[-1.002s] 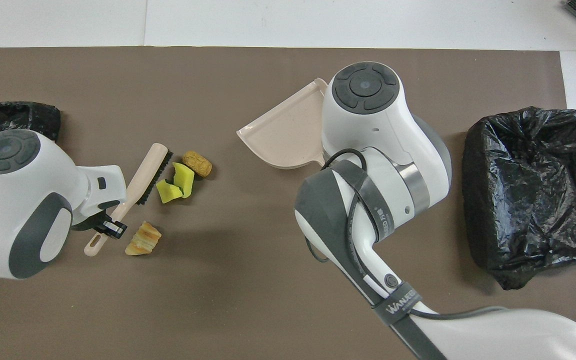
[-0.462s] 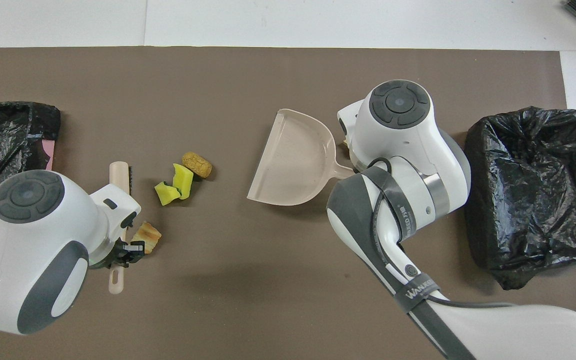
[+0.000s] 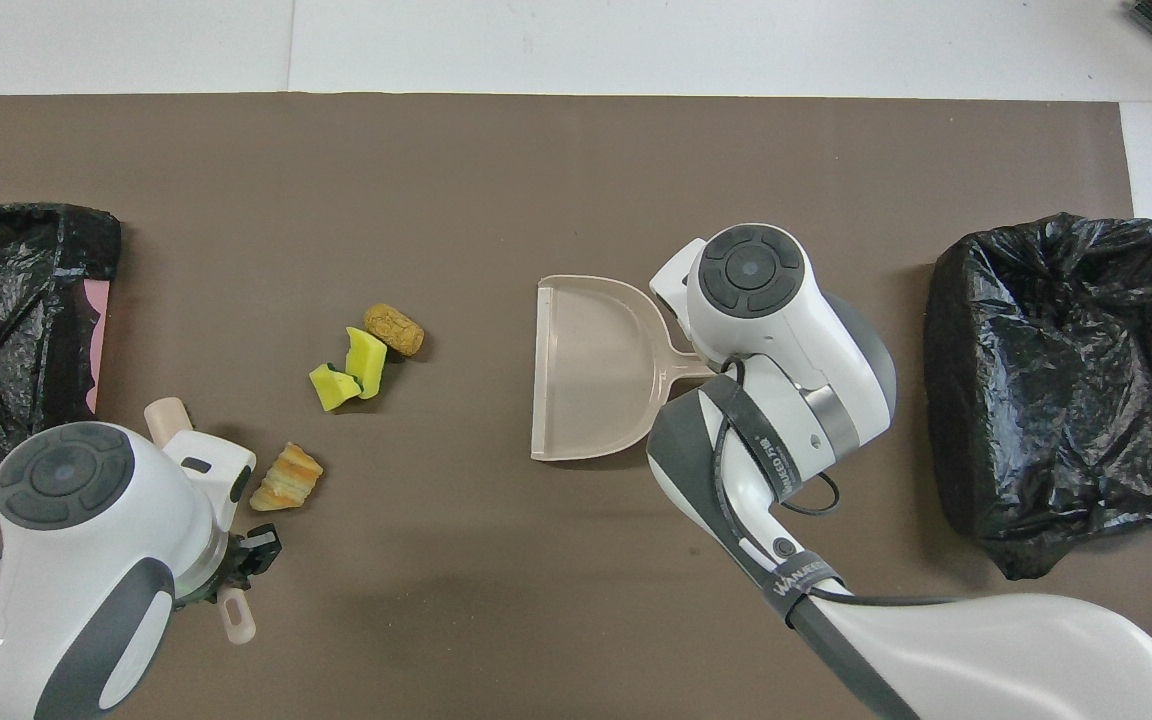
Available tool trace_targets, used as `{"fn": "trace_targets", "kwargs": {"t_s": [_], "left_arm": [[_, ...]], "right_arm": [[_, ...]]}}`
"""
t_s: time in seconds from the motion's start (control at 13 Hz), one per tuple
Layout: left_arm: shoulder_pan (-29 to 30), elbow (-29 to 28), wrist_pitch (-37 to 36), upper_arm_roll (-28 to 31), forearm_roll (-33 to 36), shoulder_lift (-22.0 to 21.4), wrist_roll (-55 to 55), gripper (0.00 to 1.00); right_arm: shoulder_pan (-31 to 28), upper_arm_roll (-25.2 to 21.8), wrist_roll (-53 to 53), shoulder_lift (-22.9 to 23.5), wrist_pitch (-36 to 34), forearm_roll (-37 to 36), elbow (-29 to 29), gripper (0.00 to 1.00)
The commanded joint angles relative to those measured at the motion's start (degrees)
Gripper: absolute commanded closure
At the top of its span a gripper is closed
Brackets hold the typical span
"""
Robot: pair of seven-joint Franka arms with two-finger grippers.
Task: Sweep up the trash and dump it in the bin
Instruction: 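Sweep the debris with the brush while the right gripper lowers the dustpan, then brush the debris into the dustpan held by the right gripper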
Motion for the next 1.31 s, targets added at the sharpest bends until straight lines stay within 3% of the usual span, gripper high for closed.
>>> {"fn": "trace_targets", "kwargs": {"t_s": [0.0, 0.23, 0.46, 0.62, 1.08, 1.23], "left_arm": [[-2.1, -4.0, 0.7, 0.5, -2.8, -2.0, -7.9, 1.0], [-2.7, -4.4, 4.9, 0.5, -8.1, -0.8, -11.2, 1.0], [-4.0, -3.4, 12.1, 0.5, -9.0, 4.2, -11.7, 1.0], [-3.5, 1.2, 13.3, 0.5, -9.0, 8.3, -9.8, 1.0], [-2.6, 3.0, 22.1, 0.7, -8.8, 12.5, 9.8, 1.0], [-2.6, 4.0, 21.8, 0.7, -8.4, 13.6, 16.8, 1.0]], "right_arm": [[0.9, 0.5, -2.3, -0.7, -0.1, -1.2, 0.0, 1.0], [1.4, 0.5, -2.2, -0.9, -1.4, -1.2, -0.2, 1.0], [3.4, 0.8, -0.6, -0.8, -1.1, -0.9, -0.3, 1.0], [4.5, 0.8, 3.7, -0.4, -1.0, -0.9, -0.3, 1.0], [7.2, 0.9, 15.8, 0.0, -1.6, 0.0, -0.3, 1.0], [7.3, 0.9, 18.1, 0.0, -1.6, 0.5, -0.6, 1.0]]}}
